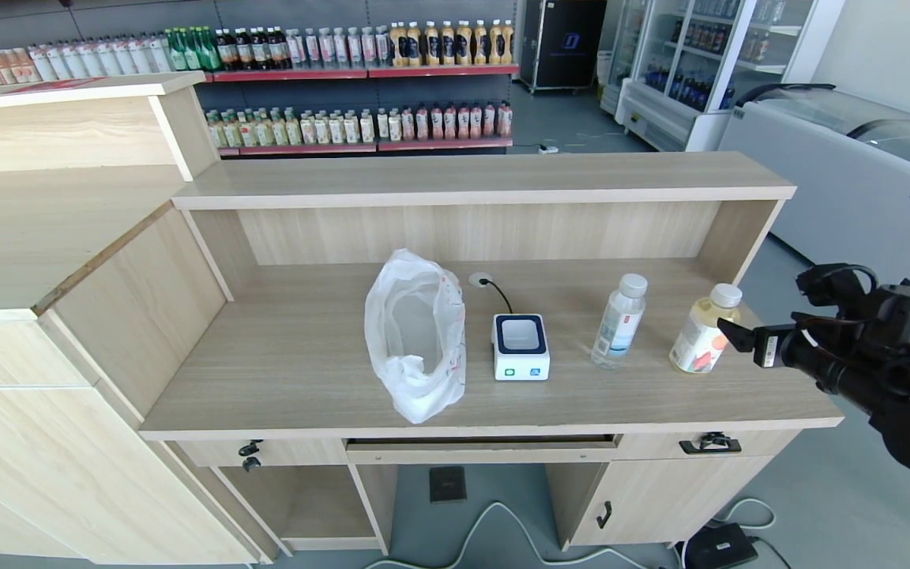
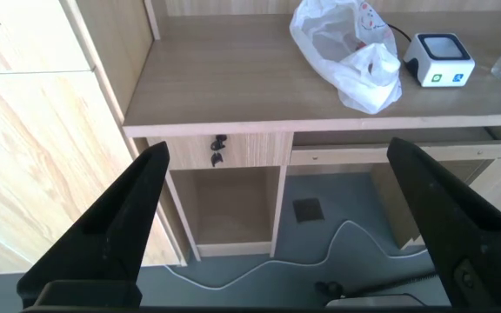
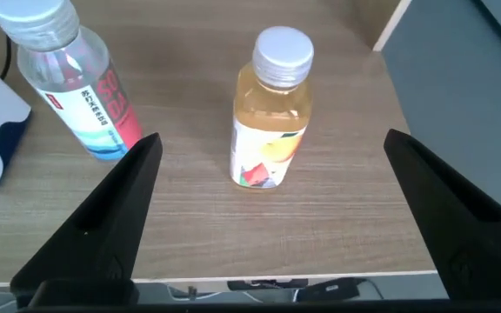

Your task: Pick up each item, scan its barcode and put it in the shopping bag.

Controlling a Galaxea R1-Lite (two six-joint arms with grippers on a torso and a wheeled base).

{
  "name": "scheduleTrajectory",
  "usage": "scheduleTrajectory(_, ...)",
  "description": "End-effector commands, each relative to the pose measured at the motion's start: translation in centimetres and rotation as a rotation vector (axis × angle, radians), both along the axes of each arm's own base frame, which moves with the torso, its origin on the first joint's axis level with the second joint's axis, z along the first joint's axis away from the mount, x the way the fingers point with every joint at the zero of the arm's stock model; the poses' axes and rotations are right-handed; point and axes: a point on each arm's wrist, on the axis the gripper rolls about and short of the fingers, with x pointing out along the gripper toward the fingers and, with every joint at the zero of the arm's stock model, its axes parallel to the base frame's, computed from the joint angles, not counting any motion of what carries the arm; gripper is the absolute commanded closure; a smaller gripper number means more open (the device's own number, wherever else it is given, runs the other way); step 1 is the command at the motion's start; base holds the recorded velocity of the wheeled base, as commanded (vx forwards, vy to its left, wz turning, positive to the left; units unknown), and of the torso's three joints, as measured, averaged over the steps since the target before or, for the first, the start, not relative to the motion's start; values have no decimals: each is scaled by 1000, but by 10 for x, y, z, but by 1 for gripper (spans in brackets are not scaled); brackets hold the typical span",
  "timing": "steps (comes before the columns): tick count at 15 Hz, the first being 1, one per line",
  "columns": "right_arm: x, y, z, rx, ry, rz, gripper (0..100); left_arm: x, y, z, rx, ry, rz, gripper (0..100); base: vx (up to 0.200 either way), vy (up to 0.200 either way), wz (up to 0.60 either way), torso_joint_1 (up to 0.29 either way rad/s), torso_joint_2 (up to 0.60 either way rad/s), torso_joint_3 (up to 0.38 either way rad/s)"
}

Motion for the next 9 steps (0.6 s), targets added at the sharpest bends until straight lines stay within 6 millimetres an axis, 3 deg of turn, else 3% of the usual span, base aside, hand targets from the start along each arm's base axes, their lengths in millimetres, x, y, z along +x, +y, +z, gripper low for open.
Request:
scheduleTrajectory(1, 17, 10, -20, 9, 40, 60, 0, 0, 0, 0, 0, 0, 0, 0, 0, 0, 0, 0, 0, 0)
scheduleTrajectory(5, 37, 31, -24, 8, 17, 141, 0, 0, 0, 0, 0, 0, 0, 0, 0, 0, 0, 0, 0, 0)
scheduleTrajectory(9, 51, 40, -34, 9, 11, 188, 0, 0, 0, 0, 0, 0, 0, 0, 0, 0, 0, 0, 0, 0)
